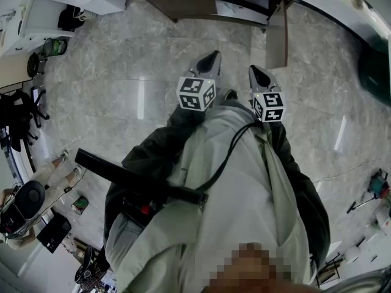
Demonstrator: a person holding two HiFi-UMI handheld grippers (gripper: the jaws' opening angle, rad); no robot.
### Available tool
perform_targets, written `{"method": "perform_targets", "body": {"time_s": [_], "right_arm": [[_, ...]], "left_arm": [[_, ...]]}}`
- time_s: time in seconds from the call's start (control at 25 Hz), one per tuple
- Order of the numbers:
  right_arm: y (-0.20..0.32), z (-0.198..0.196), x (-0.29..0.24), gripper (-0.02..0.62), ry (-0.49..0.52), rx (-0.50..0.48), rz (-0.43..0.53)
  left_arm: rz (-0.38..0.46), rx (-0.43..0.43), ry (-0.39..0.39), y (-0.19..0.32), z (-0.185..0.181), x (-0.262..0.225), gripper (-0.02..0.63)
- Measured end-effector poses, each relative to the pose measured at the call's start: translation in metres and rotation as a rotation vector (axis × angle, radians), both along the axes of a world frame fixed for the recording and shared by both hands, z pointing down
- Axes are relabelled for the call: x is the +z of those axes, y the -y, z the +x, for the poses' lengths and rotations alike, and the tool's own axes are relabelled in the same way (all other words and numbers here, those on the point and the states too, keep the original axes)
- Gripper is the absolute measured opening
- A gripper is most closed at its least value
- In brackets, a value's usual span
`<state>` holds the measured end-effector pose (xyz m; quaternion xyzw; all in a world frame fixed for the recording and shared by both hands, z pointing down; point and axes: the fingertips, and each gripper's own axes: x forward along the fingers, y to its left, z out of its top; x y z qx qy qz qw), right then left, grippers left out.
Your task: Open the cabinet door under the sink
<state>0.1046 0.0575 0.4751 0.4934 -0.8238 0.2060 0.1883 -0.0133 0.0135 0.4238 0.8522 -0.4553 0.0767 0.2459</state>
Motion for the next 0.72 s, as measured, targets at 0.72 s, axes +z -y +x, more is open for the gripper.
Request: {"method": "perform_targets", "body": {"time_s": [0.72], "right_arm": [[-0.0072,0.0039,0.0008,0.002,-0.009,-0.003,0.004]], "left_arm": [[0.008,0.002,-0.007,-0.0067,0.0037,0.0000,0.006]]}}
